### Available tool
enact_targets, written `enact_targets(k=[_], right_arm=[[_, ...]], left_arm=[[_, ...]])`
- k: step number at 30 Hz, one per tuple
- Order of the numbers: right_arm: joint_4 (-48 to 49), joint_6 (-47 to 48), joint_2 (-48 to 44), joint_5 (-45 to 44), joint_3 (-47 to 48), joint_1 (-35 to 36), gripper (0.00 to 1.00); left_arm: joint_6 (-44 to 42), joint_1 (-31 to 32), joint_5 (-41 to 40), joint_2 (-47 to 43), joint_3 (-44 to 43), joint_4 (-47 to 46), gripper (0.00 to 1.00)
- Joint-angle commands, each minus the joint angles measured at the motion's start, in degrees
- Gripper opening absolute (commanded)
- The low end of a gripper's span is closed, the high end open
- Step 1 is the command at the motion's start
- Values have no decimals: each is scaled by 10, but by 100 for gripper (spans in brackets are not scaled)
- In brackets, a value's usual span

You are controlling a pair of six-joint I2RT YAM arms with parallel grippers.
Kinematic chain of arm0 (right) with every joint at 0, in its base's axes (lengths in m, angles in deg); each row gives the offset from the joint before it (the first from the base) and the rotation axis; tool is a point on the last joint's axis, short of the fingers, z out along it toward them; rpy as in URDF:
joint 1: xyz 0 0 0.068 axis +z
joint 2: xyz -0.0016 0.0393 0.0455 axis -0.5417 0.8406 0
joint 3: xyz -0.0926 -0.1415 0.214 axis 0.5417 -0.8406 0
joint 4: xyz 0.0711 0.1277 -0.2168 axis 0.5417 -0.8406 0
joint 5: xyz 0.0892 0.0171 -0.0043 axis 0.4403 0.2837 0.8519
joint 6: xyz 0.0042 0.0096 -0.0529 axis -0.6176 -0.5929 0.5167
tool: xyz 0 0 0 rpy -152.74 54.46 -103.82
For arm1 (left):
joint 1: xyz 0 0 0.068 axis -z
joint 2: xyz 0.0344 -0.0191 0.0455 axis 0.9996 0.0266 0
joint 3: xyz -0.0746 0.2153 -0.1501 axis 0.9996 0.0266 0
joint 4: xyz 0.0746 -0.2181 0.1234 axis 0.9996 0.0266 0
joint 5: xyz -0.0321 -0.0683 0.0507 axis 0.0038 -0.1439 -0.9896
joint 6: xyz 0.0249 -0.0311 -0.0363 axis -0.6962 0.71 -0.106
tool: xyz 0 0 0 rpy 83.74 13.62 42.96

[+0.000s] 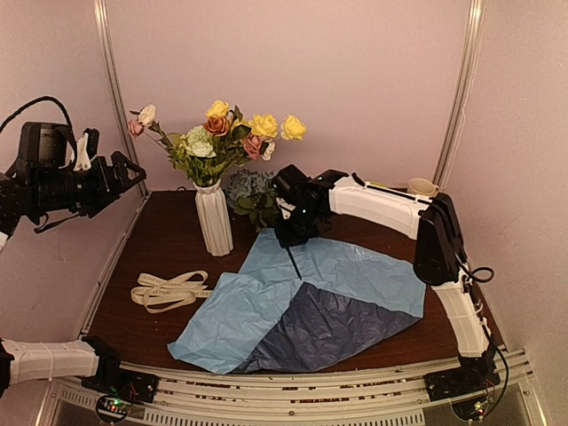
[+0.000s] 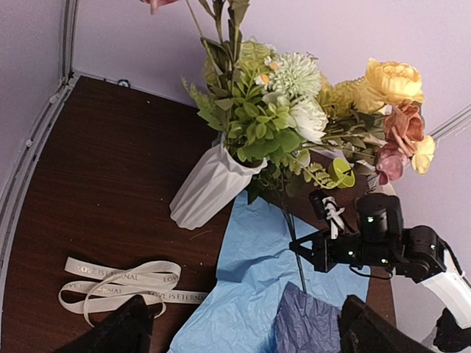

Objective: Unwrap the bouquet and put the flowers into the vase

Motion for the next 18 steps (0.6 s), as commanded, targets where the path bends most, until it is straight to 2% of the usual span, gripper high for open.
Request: enact_targets(k=[1,4,12,18], right_arm=[[-2,-24,-105,8,21,-38,0],[9,-39,-155,11,1,-62,0],[121,-46,-311,33,-99,-124,0],[195,-17,-402,28,-168,-138,0]], left_arm=[[-5,-3,39,21,-24,-66,90],[-1,-3,70,34,-28,-97,89],[18,1,164,58,-47,-207,87],[29,38,172,76,-51,-282,87]])
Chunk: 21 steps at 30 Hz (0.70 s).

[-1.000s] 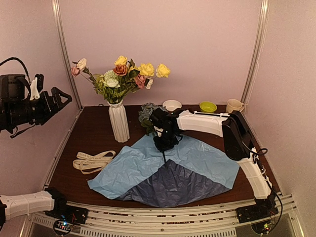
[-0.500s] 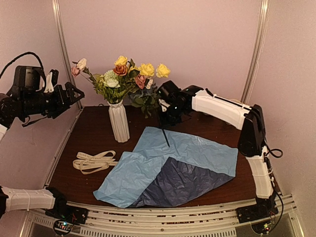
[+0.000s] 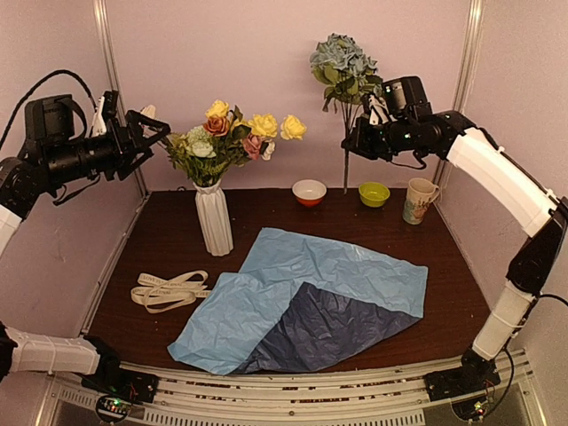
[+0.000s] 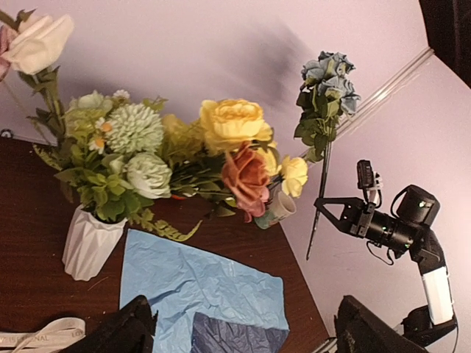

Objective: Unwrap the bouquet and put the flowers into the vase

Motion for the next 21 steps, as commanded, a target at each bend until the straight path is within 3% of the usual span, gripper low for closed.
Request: enact_targets(k=[1,8,21], right_arm=[[86,30,-58,12,-47,-1,0],[192,54,-183,147,-189,7,0],[154,64,-357,140,-341,51,0]], left_arm=[[9,41,16,20,-26,-100,87],[-38,198,-53,152,-131,-127,98],[-101,351,-139,391,-298,-277,98]])
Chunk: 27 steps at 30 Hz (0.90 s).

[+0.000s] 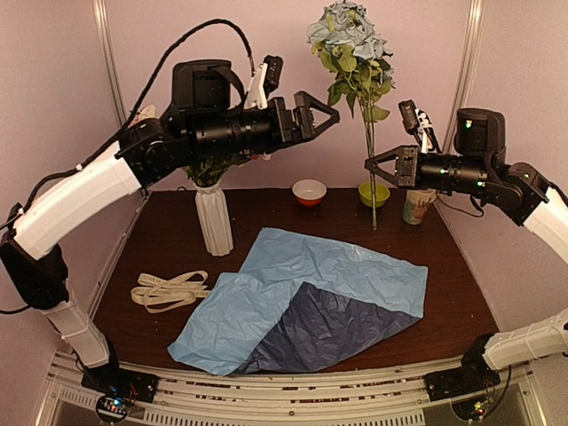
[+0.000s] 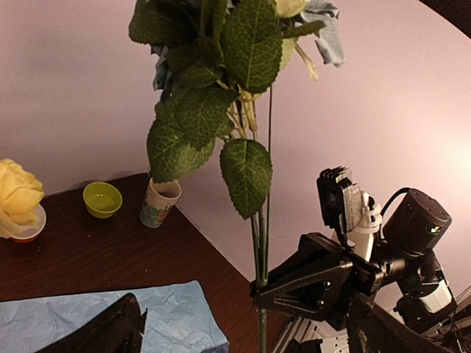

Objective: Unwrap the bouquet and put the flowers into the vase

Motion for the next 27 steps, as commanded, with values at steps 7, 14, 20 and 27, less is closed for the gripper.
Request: enact_targets(k=[7,14,20,27], right_arm=[[-41,51,-53,-7,-20,10,0],[-52,77,-60,18,-24,14,0],[-55,115,-73,37,-44,26,0],[-51,185,-101,37,-72,50,0]], left_arm=[[-60,67,-111,126,-144,-120,98],[-61,73,-188,166,-175,-147,93],[-75,73,-268,183,-184,-181,80],[-86,73,-307,197,-207,-170,46]])
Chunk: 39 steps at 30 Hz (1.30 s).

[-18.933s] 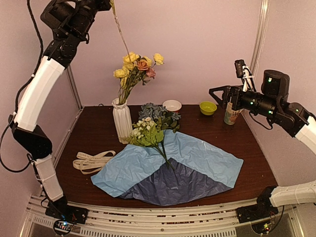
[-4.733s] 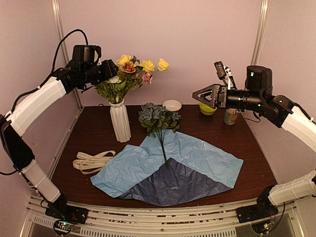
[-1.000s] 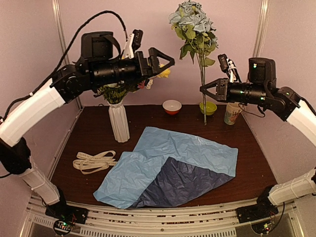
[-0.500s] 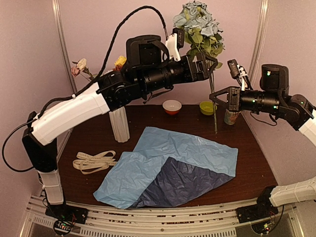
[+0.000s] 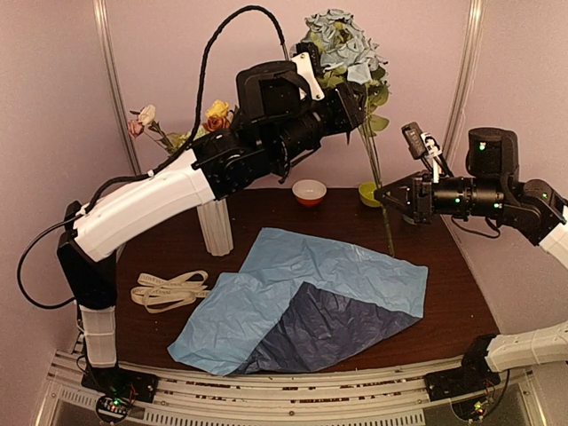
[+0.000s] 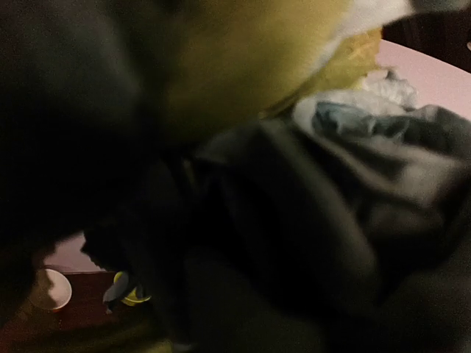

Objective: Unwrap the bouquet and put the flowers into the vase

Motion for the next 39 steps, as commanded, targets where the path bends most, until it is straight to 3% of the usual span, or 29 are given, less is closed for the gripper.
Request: enact_targets(k=[1,5,7,10,12,19,22,25,32,39], right_arm=[[15,70,-32,8,-22,16,0],[9,92,-42,-33,-34,20,0],[6,96,-43,-43,-34,20,0],[6,91,-44,-58,-37,20,0],[9,86,-45,-64,-38,20,6],[30,54,-52,-92,-39,20,62],[35,42,-55,-108,-39,20,78],[38,36,-57,-114,-39,20,83],[54,10,-63,-112,-39,20,84],[75,-17,-57,-92,-37,20,84]], left_arm=[[-14,0,-47,4,-19,-25,38],[-15,0,-51,-1,-18,-17,8],[-15,0,-50,-3,-18,-17,0],[-16,0,-48,-5,-15,-20,0],[-17,0,-44,-6,-14,-25,0],[-69,0,-33,-15,-12,-80,0],[-146,-2,-50,-21,-28,-126,0],[-238,-14,-55,-25,-53,-172,0],[-445,-50,-35,-48,-127,-249,0],[-544,-91,-27,-147,-93,-266,0]])
